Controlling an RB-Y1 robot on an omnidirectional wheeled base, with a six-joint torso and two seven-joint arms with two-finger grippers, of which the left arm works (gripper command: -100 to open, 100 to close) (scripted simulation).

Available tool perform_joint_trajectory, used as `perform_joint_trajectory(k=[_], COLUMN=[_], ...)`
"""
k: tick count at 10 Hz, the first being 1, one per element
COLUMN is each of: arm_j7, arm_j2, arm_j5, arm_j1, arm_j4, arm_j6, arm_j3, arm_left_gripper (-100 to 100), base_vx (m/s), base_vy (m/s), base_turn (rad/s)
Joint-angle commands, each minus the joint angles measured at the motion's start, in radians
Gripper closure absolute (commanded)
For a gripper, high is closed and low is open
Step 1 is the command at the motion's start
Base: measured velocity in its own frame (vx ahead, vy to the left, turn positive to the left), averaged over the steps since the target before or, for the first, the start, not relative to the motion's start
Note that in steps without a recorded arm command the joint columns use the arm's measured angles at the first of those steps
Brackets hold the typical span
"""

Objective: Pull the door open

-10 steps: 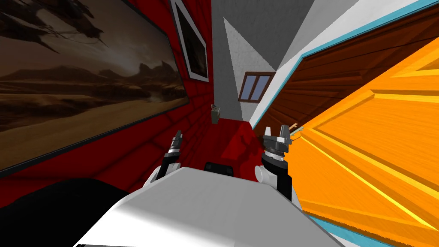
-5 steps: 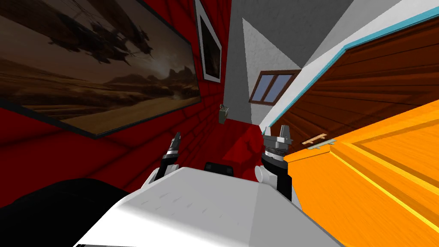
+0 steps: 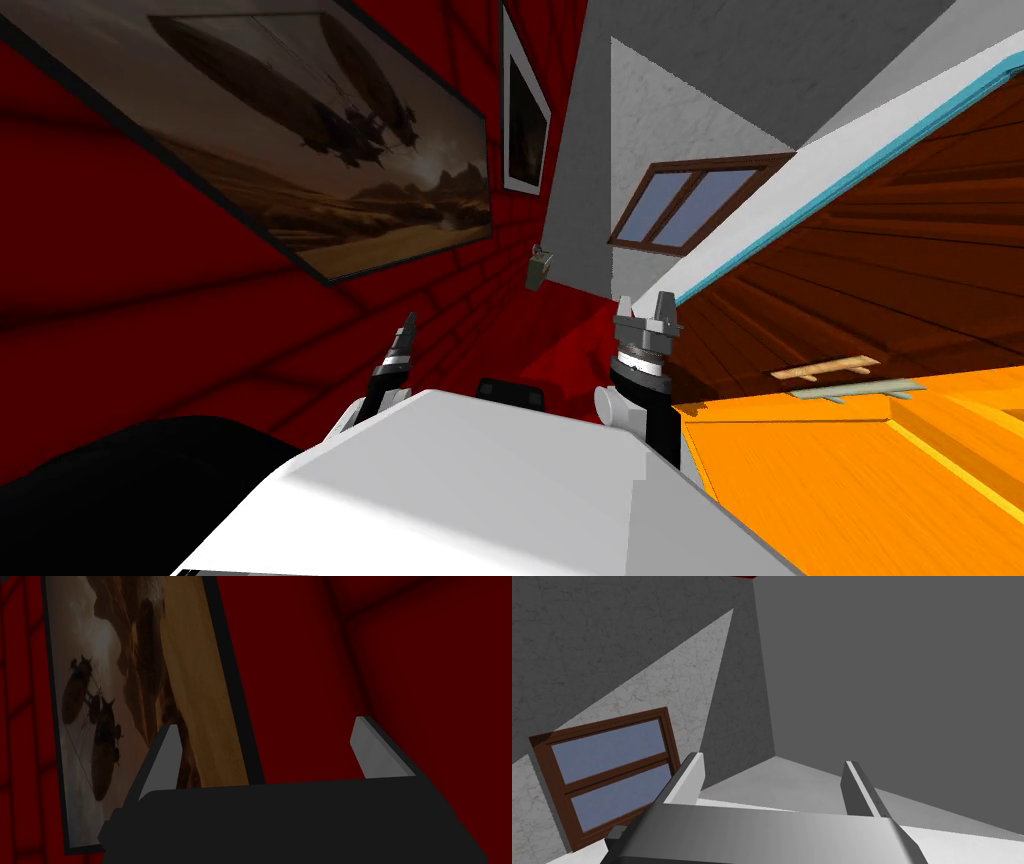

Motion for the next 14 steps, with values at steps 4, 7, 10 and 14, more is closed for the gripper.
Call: perform_joint_trajectory(k=[4,7,10,14], arm_j7=[-0.047,-0.07,-0.099,-0.141], arm_j2=[0.005,0.007,0.009,0.011], arm_j5=[-0.005,-0.007,-0.01,-0.014], arm_j1=[0.004,0.007,0.01,0.015], arm_j4=[0.058,0.086,0.121,0.17], arm_j6=[-0.017,-0.025,-0.035,-0.05], arm_j3=[0.032,0.048,0.069,0.099], arm_left_gripper=[-100,-100,-100,-100], base_vx=[-0.048,-0.044,-0.033,-0.041], base_vy=[-0.035,-0.031,-0.04,-0.036], base_turn=[0.35,0.308,0.313,0.384])
